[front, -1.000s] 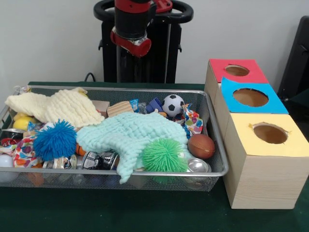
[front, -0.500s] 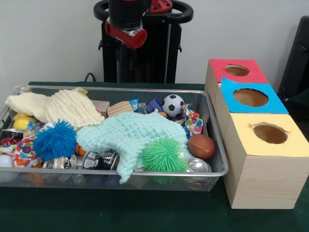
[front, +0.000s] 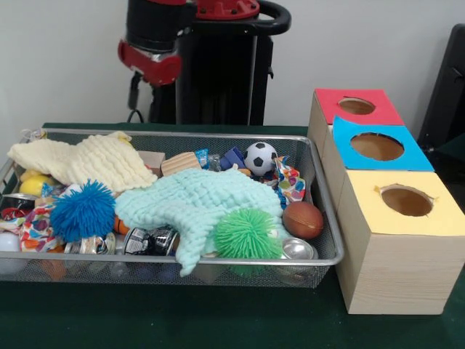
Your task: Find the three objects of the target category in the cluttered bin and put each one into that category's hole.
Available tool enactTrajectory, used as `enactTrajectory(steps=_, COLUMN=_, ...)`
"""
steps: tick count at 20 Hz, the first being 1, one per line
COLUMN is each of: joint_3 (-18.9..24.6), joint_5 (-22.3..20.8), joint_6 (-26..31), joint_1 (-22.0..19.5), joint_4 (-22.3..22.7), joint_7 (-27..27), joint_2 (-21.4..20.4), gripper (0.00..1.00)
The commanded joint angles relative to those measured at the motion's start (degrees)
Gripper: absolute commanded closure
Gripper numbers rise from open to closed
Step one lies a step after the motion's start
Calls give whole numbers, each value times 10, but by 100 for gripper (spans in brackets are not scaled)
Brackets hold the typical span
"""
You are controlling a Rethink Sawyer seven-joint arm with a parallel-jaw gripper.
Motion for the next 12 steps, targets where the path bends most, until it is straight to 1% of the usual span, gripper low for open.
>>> enactTrajectory(steps=1, joint_3=104, joint_5=-58, joint_6=-204, joint_1=-30, joint_4=-35, joint_7=204, joint_2=79, gripper=0)
enactTrajectory(steps=3, joint_3=106, joint_5=-52, joint_6=-216, joint_1=-29, joint_4=-39, joint_7=206, joint_2=87, gripper=0)
enactTrajectory(steps=6, joint_3=119, joint_5=-38, joint_6=-211, joint_1=-36, joint_4=-42, joint_7=210, joint_2=93, gripper=0)
enactTrajectory(steps=12, joint_3=120, joint_5=-11, joint_6=-200, joint_1=-23, joint_4=-51, joint_7=218, joint_2=98, gripper=0)
